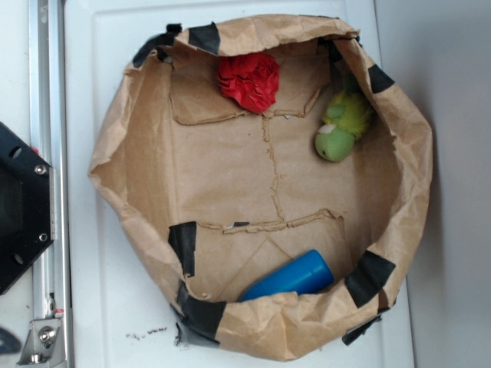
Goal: Grab the blue bottle.
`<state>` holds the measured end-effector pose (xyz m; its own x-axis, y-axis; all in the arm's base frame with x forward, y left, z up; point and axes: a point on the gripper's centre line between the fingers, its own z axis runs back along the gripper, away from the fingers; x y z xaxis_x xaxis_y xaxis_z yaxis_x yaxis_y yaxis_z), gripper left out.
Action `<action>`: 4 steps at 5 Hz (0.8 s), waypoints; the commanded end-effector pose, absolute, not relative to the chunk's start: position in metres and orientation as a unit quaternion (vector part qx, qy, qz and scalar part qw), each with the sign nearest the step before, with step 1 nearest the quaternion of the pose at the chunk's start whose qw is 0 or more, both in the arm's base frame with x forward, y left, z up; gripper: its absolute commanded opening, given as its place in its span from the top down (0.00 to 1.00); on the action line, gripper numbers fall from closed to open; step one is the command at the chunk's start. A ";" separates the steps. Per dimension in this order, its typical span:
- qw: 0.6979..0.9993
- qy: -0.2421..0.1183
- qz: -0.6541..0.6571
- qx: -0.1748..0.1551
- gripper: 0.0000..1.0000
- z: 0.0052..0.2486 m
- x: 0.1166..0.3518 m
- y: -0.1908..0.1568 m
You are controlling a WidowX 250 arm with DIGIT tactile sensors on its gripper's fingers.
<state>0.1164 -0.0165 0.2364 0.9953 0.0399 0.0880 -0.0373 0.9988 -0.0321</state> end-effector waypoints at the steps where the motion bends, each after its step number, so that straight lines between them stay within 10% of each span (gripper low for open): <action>1: 0.999 -0.044 0.019 -0.015 0.00 0.236 0.116 -0.017; 4: 0.989 -0.087 0.109 0.042 0.00 0.189 0.150 -0.017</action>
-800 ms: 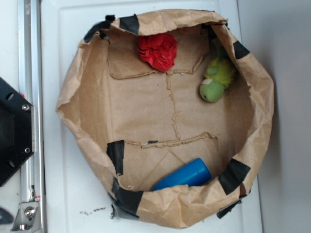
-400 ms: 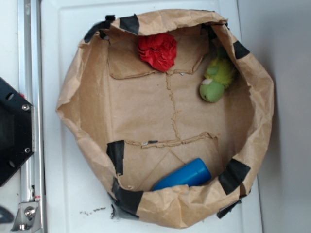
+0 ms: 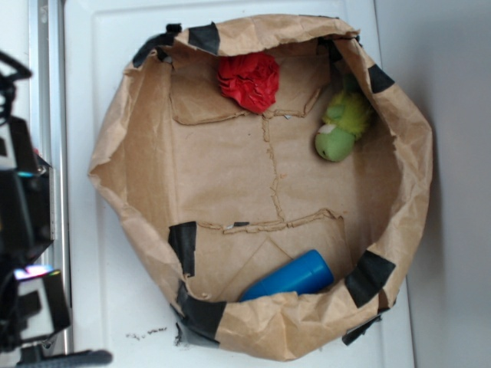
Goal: Grab the blue bottle.
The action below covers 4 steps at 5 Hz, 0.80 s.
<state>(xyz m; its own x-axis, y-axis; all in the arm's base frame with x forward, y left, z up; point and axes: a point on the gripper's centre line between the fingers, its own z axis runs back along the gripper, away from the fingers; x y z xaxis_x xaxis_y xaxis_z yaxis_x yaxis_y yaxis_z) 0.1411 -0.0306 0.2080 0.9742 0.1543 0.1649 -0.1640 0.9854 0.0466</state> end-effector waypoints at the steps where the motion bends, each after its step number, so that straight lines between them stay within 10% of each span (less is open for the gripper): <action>1: 0.976 -0.097 0.195 0.016 0.00 0.158 0.168 -0.004; 2: 0.980 -0.061 0.183 -0.050 0.00 0.158 0.194 0.007; 4: 0.989 -0.043 0.127 -0.059 0.00 0.179 0.230 -0.030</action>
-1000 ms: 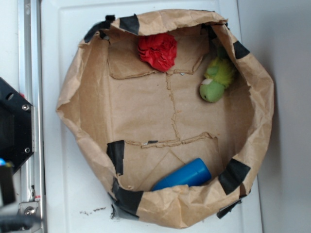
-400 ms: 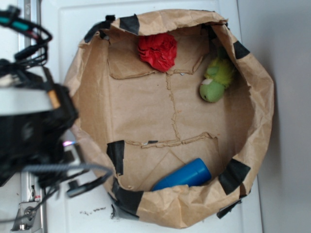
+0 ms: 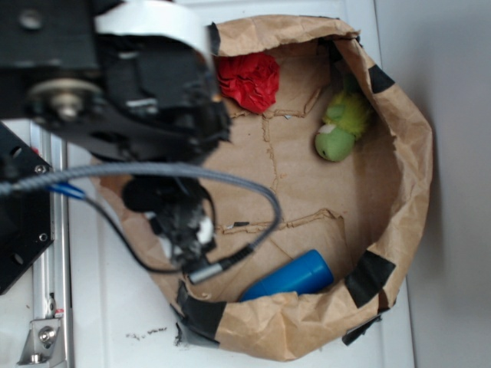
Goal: Grab the blue bottle.
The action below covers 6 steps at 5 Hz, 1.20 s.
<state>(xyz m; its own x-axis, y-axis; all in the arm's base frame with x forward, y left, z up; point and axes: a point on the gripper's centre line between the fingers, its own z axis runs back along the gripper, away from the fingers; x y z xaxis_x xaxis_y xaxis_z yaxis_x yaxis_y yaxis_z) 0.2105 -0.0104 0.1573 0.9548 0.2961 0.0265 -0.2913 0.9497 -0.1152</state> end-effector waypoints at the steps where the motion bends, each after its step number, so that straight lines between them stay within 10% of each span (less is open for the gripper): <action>1: 0.989 -0.042 0.131 -0.047 0.00 0.162 0.237 -0.041; 6: 0.982 -0.062 0.155 -0.083 0.00 0.083 0.270 -0.022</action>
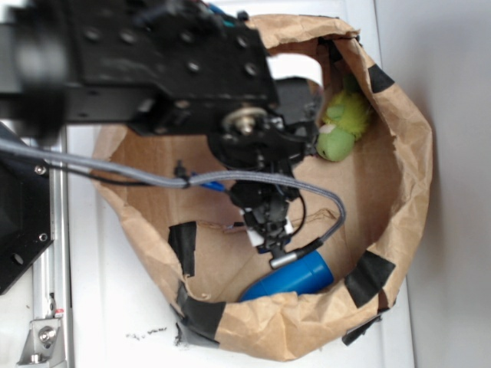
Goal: Grab the blue bottle.
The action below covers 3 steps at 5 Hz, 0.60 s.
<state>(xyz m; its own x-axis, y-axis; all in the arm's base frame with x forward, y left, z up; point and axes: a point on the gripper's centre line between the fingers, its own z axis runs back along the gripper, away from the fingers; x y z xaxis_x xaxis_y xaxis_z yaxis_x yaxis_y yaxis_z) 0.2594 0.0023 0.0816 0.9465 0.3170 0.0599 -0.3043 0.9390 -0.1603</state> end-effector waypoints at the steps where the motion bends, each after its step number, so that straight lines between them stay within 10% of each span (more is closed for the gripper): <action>1: 0.977 -0.070 0.160 -0.125 0.00 0.090 0.277 -0.038; 3: 0.968 -0.085 0.151 -0.179 0.00 0.096 0.277 -0.049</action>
